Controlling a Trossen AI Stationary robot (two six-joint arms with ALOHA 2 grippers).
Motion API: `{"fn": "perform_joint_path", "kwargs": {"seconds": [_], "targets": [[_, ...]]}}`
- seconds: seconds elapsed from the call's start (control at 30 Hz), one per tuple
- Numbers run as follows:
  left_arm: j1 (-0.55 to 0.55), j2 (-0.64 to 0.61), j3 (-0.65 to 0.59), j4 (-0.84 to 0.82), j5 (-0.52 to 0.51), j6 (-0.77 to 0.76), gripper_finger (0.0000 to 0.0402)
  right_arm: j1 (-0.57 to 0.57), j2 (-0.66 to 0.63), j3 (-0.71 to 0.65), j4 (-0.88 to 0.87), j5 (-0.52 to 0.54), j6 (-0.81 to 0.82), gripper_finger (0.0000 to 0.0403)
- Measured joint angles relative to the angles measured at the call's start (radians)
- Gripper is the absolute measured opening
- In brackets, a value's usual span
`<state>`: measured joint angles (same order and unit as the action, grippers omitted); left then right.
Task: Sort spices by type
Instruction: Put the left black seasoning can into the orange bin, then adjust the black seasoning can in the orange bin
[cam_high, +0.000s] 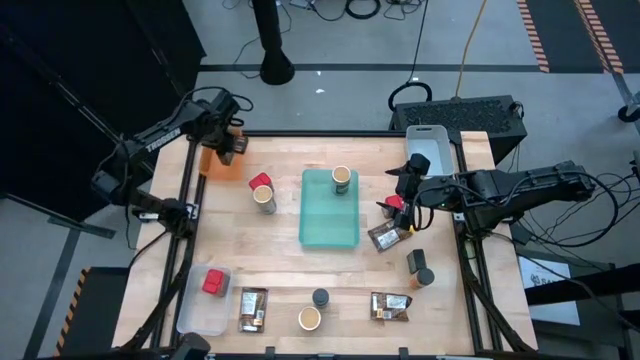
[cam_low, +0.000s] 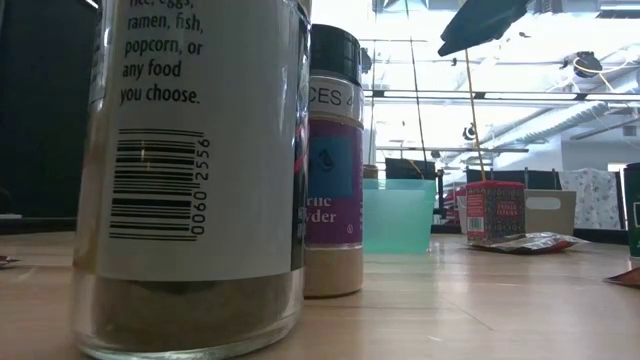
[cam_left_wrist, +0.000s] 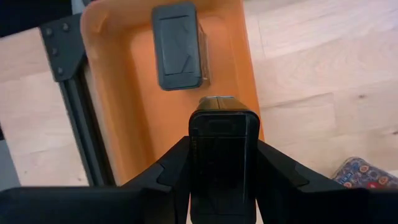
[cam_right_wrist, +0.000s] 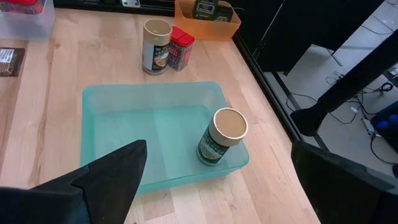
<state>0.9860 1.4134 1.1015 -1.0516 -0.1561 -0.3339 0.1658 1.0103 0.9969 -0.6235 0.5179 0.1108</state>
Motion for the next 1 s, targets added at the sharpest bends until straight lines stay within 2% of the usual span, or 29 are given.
{"fn": "perform_joint_path", "kwargs": {"seconds": [0.63, 0.83, 1.0], "targets": [[0.036, 0.085, -0.001, 0.064, 0.034, 0.000, 0.0132, 0.000, 0.000, 0.000, -0.006, 0.000, 0.008, 0.0384], [0.036, 0.085, -0.001, 0.080, 0.031, 0.000, 0.0170, 0.000, 0.000, 0.000, -0.006, 0.000, 0.008, 0.0384], [0.036, 0.085, -0.001, 0.081, 0.028, 0.001, 0.0179, 0.000, 0.000, 0.000, -0.006, 0.000, 0.008, 0.0384]]}}
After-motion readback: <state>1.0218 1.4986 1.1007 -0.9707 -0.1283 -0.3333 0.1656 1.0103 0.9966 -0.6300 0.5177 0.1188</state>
